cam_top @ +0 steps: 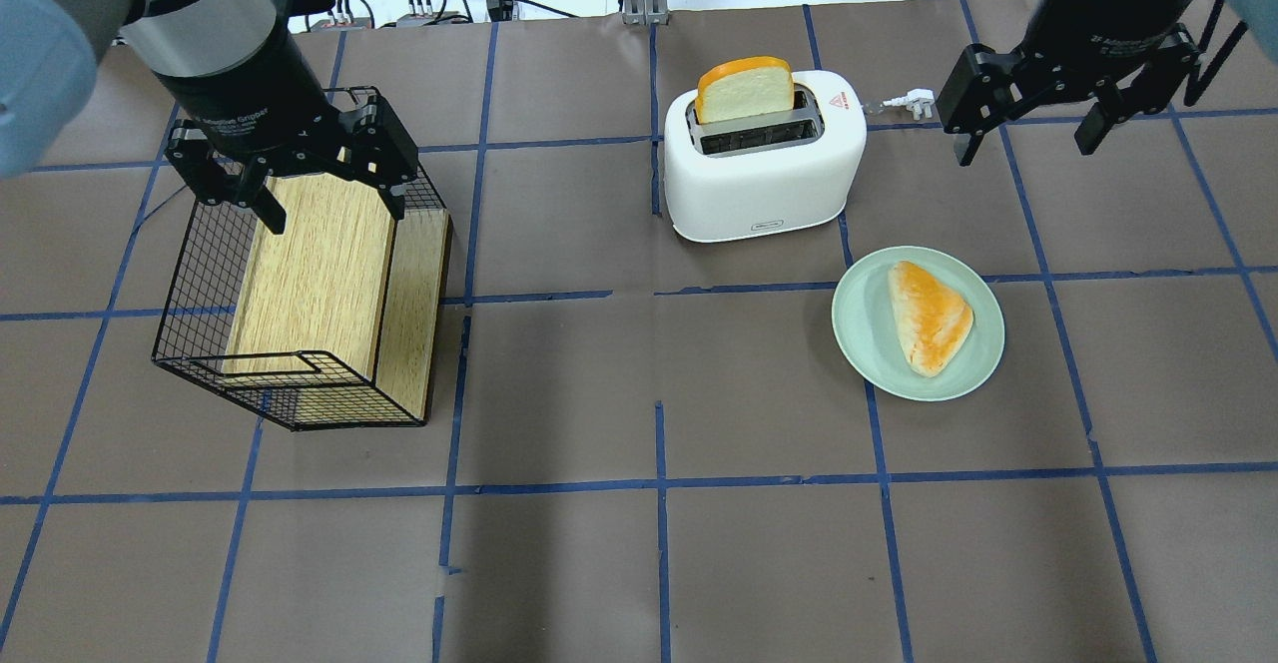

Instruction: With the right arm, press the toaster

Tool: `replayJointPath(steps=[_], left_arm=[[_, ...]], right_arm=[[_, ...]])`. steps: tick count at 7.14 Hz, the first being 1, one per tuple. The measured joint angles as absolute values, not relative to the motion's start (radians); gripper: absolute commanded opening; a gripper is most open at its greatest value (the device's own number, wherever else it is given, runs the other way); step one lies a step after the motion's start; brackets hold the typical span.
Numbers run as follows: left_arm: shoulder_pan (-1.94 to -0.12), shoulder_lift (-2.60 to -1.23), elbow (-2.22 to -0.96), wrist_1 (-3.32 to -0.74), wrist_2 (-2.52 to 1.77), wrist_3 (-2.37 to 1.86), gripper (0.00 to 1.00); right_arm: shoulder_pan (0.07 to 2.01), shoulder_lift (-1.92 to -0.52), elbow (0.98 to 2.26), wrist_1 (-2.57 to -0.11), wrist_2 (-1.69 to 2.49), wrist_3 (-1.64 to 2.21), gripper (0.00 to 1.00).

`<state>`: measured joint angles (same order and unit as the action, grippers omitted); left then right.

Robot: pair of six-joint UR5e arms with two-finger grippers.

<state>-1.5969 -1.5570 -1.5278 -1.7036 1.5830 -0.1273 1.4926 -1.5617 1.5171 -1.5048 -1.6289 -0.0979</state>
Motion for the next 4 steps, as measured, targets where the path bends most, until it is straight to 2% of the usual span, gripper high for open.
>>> replayJointPath(steps=[1, 3, 4], left_arm=[[-1.597, -1.557, -1.528, -1.704, 1.583, -0.127, 1.0], [-1.597, -1.557, -1.528, -1.703, 1.583, -0.127, 1.0], [-1.597, -1.557, -1.528, -1.703, 1.583, -0.127, 1.0]], right_arm=[[1.493, -1.562, 1.517, -1.505, -1.634, -0.096, 1.0], [1.493, -1.561, 1.517, -1.504, -1.638, -0.093, 0.92], [1.493, -1.56, 1.515, -1.505, -1.635, -0.093, 0.57]])
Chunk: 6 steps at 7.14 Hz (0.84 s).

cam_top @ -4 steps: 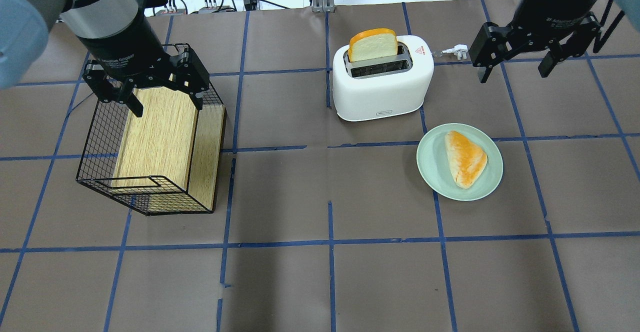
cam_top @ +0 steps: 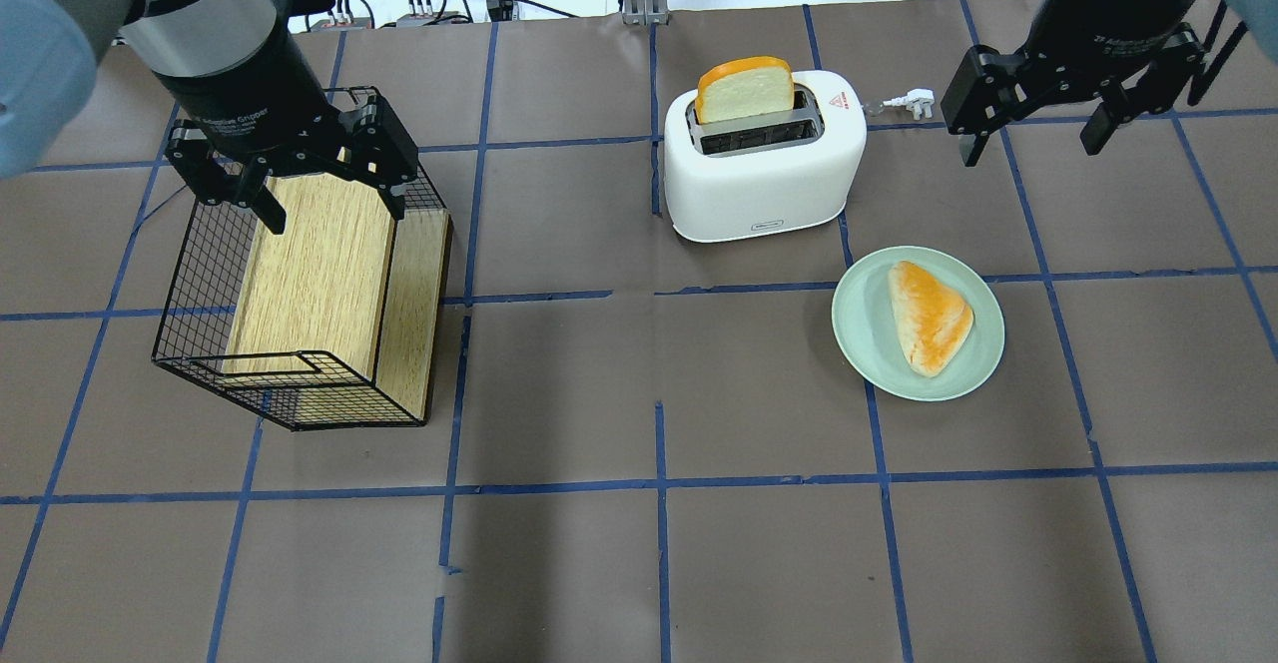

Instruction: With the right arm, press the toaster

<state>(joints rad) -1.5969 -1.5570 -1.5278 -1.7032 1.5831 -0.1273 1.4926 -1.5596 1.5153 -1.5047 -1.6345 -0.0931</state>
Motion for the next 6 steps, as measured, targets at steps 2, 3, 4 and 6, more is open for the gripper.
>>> replayJointPath(steps=[2, 3, 4, 6], left_arm=[[-1.597, -1.557, -1.528, -1.703, 1.583, -0.127, 1.0], [-1.597, -1.557, -1.528, -1.703, 1.583, -0.127, 1.0], [-1.597, -1.557, -1.528, -1.704, 1.583, -0.127, 1.0], [-1.597, -1.557, -1.528, -1.704, 1.583, -0.127, 1.0]], right_arm=[[1.478, -1.547, 1.512, -1.524, -1.59, -0.132, 0.04], [1.451, -1.534, 1.506, -1.53, -1.527, -0.175, 0.04], [1.408, -1.521, 1.5, -1.533, -1.443, -0.221, 0.04], [1.341, -1.465, 1.481, -1.554, -1.31, -0.295, 0.04]])
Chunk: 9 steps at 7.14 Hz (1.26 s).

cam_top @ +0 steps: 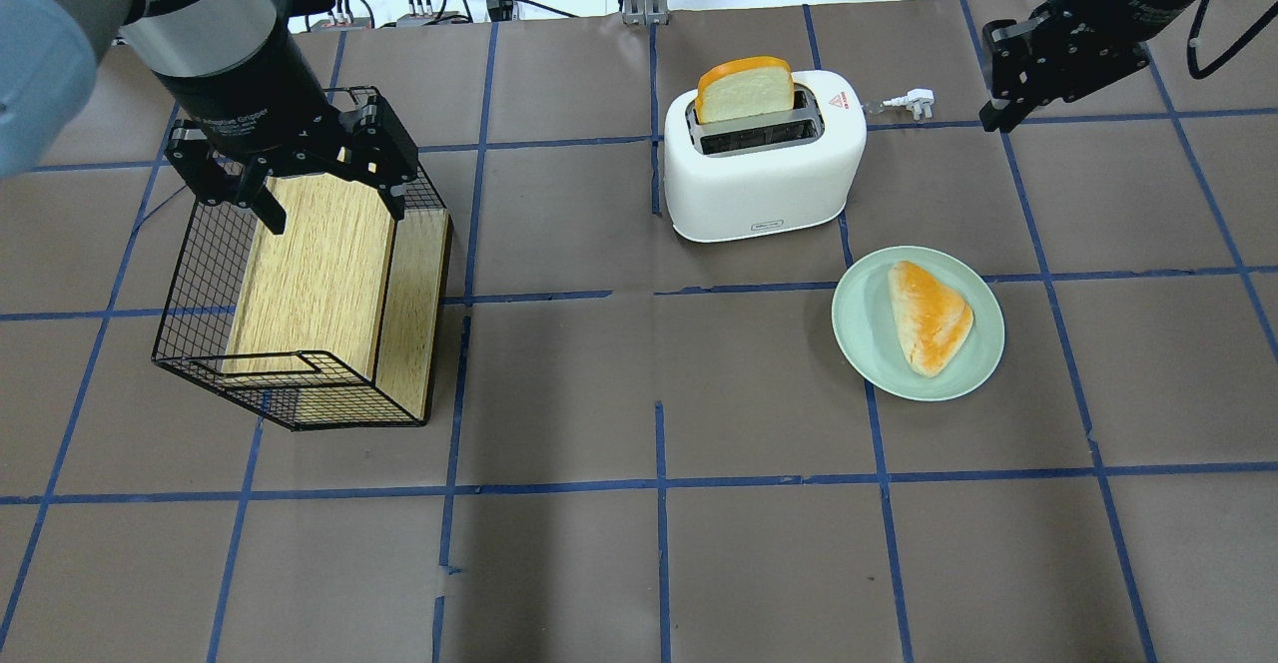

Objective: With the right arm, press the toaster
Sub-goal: 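Move the right gripper down toward the lever on the white toaster's side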

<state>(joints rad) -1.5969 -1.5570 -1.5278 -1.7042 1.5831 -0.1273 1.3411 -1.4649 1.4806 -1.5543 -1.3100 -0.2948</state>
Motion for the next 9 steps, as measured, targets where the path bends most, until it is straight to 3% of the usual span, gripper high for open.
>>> replayJointPath(steps=[6, 9], left_arm=[[-1.597, -1.557, -1.528, -1.703, 1.583, -0.127, 1.0], [-1.597, -1.557, -1.528, -1.704, 1.583, -0.127, 1.0]], right_arm=[[1.339, -1.108, 1.245, -1.601, -1.14, -0.331, 0.04], [1.344, -1.023, 1.204, -1.6, -1.116, -0.333, 0.04]])
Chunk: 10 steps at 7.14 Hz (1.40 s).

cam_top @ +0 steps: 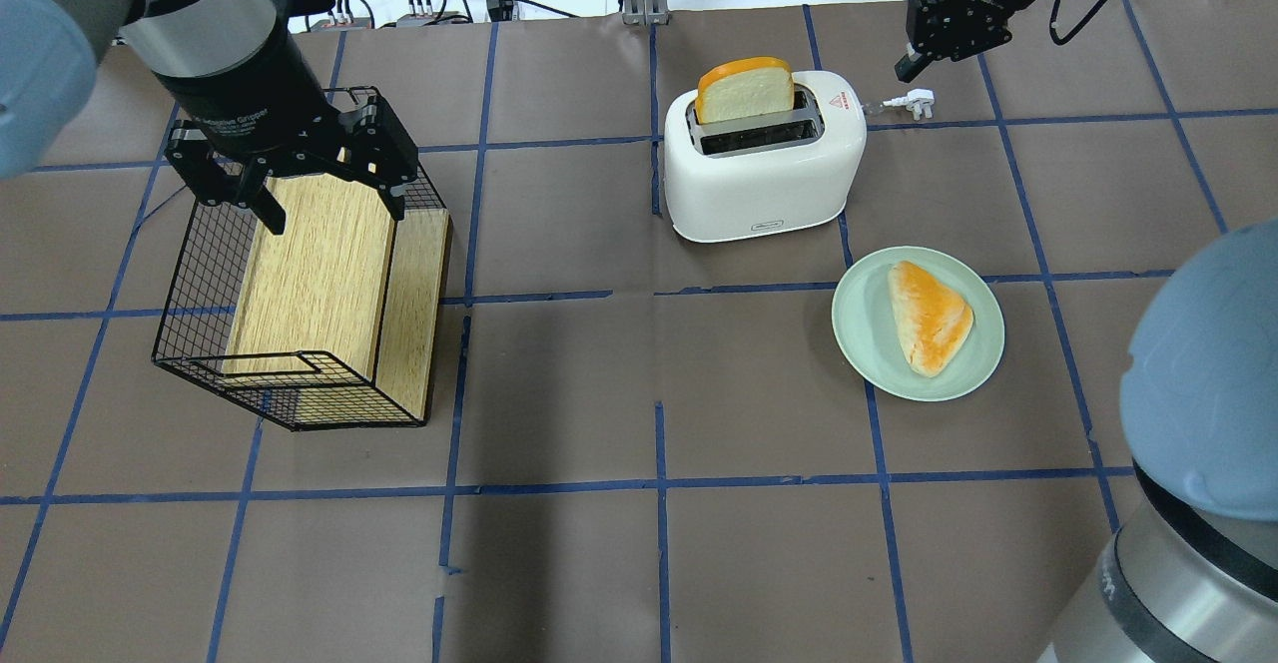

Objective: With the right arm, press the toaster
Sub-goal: 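Move the right gripper down toward the lever on the white toaster's side, then press the toaster lever down with the right gripper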

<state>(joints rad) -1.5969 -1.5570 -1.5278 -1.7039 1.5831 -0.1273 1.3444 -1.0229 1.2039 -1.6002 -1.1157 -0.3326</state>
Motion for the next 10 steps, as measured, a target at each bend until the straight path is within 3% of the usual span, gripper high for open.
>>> replayJointPath(steps=[10], left_arm=[[-1.597, -1.557, -1.528, -1.703, 1.583, -0.127, 1.0]], right_arm=[[1.352, -0.949, 1.211, -1.586, -1.097, -0.334, 0.04]])
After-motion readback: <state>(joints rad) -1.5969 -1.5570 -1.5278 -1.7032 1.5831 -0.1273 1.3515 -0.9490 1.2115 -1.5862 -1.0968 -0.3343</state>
